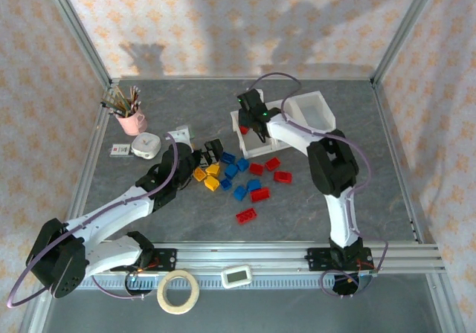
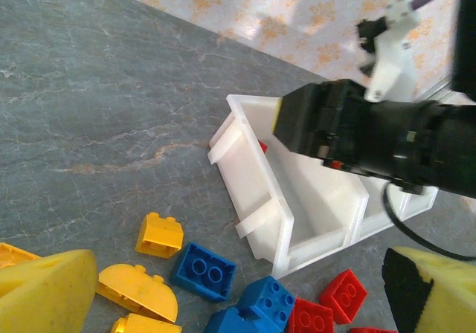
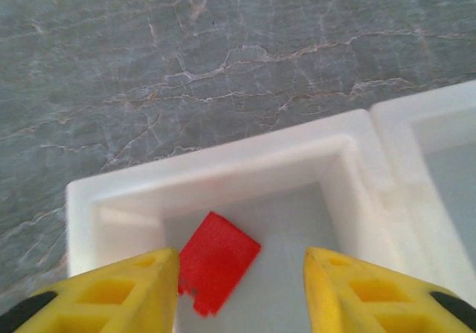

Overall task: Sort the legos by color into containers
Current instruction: Place the lego in the container, then pick up the lego from the center of the table.

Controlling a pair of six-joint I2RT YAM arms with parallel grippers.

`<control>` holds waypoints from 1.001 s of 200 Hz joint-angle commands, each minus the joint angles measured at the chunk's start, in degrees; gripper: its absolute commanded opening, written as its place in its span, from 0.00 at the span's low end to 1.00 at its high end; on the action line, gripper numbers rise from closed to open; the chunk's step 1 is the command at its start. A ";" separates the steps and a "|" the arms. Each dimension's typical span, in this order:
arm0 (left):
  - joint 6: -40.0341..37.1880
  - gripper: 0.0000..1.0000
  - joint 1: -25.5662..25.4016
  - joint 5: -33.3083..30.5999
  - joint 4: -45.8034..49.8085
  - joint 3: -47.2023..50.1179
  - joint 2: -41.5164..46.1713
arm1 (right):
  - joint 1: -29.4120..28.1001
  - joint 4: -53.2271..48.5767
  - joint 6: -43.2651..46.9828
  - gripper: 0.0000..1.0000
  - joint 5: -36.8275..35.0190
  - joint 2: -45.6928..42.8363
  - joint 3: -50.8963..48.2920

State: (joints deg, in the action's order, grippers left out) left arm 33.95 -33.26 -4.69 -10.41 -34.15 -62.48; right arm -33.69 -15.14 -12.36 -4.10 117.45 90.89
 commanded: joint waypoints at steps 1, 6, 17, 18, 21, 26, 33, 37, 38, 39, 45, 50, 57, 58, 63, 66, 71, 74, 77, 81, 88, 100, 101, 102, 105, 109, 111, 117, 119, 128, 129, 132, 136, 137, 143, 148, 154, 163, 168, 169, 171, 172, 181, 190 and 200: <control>-0.71 0.99 0.38 2.51 1.19 -1.88 1.57 | 0.12 1.44 -0.66 0.49 -0.26 -10.75 -6.21; -0.73 0.99 0.38 3.00 1.14 -1.84 1.57 | 0.12 1.51 -0.97 0.51 -0.65 -12.31 -8.05; 1.20 0.99 0.38 4.57 0.92 -1.63 1.48 | 0.12 1.52 -1.70 0.52 -1.51 -15.89 -11.78; 1.25 0.99 0.38 4.76 0.92 -1.62 1.48 | 0.12 1.51 -1.79 0.53 -1.60 -16.18 -12.09; 1.36 0.99 0.38 5.18 0.86 -1.53 1.44 | 0.12 1.51 -2.00 0.53 -1.77 -16.94 -13.05; 1.81 0.99 0.43 5.94 0.84 -1.47 1.40 | 0.12 1.52 -2.37 0.54 -1.97 -18.70 -14.82; 2.36 0.99 0.34 7.06 0.69 -1.24 1.23 | 0.12 1.37 -2.91 0.56 -2.38 -20.83 -17.22; 2.72 0.99 0.34 7.64 0.51 -1.04 1.22 | 0.12 1.22 -3.27 0.57 -2.49 -22.03 -18.45; 2.80 0.99 0.32 7.83 0.50 -1.02 1.22 | 0.12 1.23 -3.41 0.57 -2.49 -22.32 -18.68; 2.88 0.99 0.31 7.93 0.45 -0.97 1.22 | 0.12 1.20 -3.52 0.58 -2.49 -22.64 -19.15; 3.36 0.99 0.25 8.85 0.00 -0.60 1.16 | 0.13 1.13 -3.93 0.59 -2.83 -24.07 -20.94; 3.93 0.99 0.13 9.42 -0.27 -0.15 1.20 | 0.12 1.00 -4.51 0.60 -3.03 -25.91 -22.95; 4.63 0.99 -0.13 10.10 -0.84 0.39 1.22 | 0.12 0.93 -5.22 0.61 -3.47 -27.86 -25.31; 4.76 0.99 -0.18 10.21 -0.92 0.44 1.22 | 0.12 0.91 -5.35 0.61 -3.55 -28.18 -25.67; 5.16 0.99 -0.39 10.52 -1.37 0.85 1.26 | 0.12 0.81 -5.83 0.62 -3.67 -29.54 -27.20; 5.41 0.99 -0.74 10.64 -1.64 1.11 1.30 | 0.12 0.68 -6.04 0.63 -3.88 -30.28 -28.11; 5.90 0.99 -1.18 10.66 -1.97 1.43 1.40 | 0.12 0.51 -6.47 0.64 -3.97 -31.30 -29.54; 6.13 0.99 -1.50 10.59 -2.20 1.67 1.47 | 0.11 0.34 -6.77 0.65 -4.17 -31.96 -30.21; 6.44 0.99 -1.85 10.44 -2.42 1.92 1.56 | 0.11 0.18 -6.99 0.65 -4.22 -32.54 -31.06; 6.82 0.99 -2.39 10.16 -2.72 2.23 1.57 | 0.12 -0.06 -7.47 0.66 -4.39 -33.29 -32.04; 7.43 0.99 -3.48 9.55 -3.53 2.73 1.66 | 0.12 -0.35 -8.30 0.67 -4.52 -34.24 -34.16; 8.26 0.99 -5.49 8.55 -4.93 3.45 1.33 | 0.12 -0.28 -9.30 0.69 -4.02 -35.89 -37.26; 8.38 0.99 -5.63 8.46 -5.08 3.46 1.28 | 0.12 -0.22 -9.37 0.70 -3.96 -35.98 -37.49; 8.44 0.99 -5.79 8.38 -5.16 3.52 1.25 | 0.12 -0.19 -9.45 0.70 -3.89 -36.06 -37.74; 8.60 0.99 -6.19 8.20 -5.40 3.56 1.04 | 0.12 -0.14 -9.78 0.71 -3.84 -36.34 -38.48; 8.84 0.99 -6.74 8.02 -5.61 3.57 0.79 | 0.12 0.00 -10.20 0.72 -3.69 -36.78 -39.41; 8.96 0.99 -7.02 7.96 -5.76 3.57 0.72 | 0.07 0.12 -10.35 0.72 -3.72 -37.01 -39.88; 9.33 0.99 -7.64 7.58 -6.12 3.62 0.15 | 0.12 0.39 -10.77 0.74 -3.57 -37.42 -41.26; 9.47 0.99 -7.93 7.52 -6.24 3.65 -0.08 | 0.12 0.46 -10.89 0.74 -3.55 -37.54 -41.57; 9.87 0.99 -8.78 7.26 -7.05 3.65 -1.02 | 0.12 0.66 -11.78 0.77 -3.64 -37.87 -43.34; 9.93 0.99 -8.90 7.25 -7.11 3.65 -1.13 | 0.12 0.73 -11.84 0.77 -3.64 -37.93 -43.52; 10.05 0.99 -9.13 7.24 -7.38 3.65 -1.46 | 0.12 0.88 -12.08 0.78 -3.59 -37.95 -44.00; 10.22 0.99 -9.46 7.24 -7.79 3.65 -1.96 | 0.12 1.09 -12.28 0.79 -3.46 -37.86 -44.64; 10.28 0.99 -9.55 7.24 -7.87 3.65 -2.04 | 0.12 1.12 -12.31 0.79 -3.42 -37.84 -44.83; 10.49 0.99 -9.99 7.24 -8.32 3.57 -2.78 | 0.12 1.56 -12.40 0.80 -3.22 -37.63 -45.68; 10.63 0.99 -10.32 7.19 -8.74 3.57 -3.33 | 0.12 1.88 -12.57 0.81 -2.98 -37.46 -46.31; 10.74 0.99 -10.72 7.07 -9.18 3.48 -3.96 | 0.12 2.20 -12.73 0.82 -2.89 -36.87 -46.79; 11.16 0.99 -11.29 6.84 -9.86 3.39 -4.91 | 0.12 2.43 -12.97 0.84 -2.84 -36.05 -47.33; 11.26 0.99 -11.61 6.88 -10.49 3.39 -5.45 | 0.12 2.52 -13.08 0.85 -2.85 -35.46 -47.51; 11.29 0.99 -11.63 6.93 -10.58 3.39 -5.54 | 0.12 2.55 -13.06 0.85 -2.85 -35.37 -47.54; 11.35 0.99 -11.76 6.90 -10.74 3.39 -5.72 | 0.10 2.65 -13.09 0.85 -2.85 -35.14 -47.60; 11.37 0.99 -11.84 6.89 -10.80 3.39 -5.81 | 0.11 2.65 -13.11 0.85 -2.85 -35.12 -47.62; 11.64 0.99 -12.12 6.97 -11.43 3.15 -6.64 | 0.12 3.06 -13.23 0.86 -2.85 -34.51 -47.88; 11.66 0.99 -12.32 6.89 -11.81 2.98 -7.32 | 0.12 3.82 -13.25 0.87 -2.55 -33.98 -48.19; 11.75 0.99 -12.48 6.80 -11.91 2.80 -7.86 | 0.11 4.53 -13.34 0.87 -2.07 -33.31 -48.44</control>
State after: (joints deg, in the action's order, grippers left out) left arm 44.56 -45.12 3.60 -18.70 -31.00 -69.23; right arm -33.69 -13.34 -24.45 -5.96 82.76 43.44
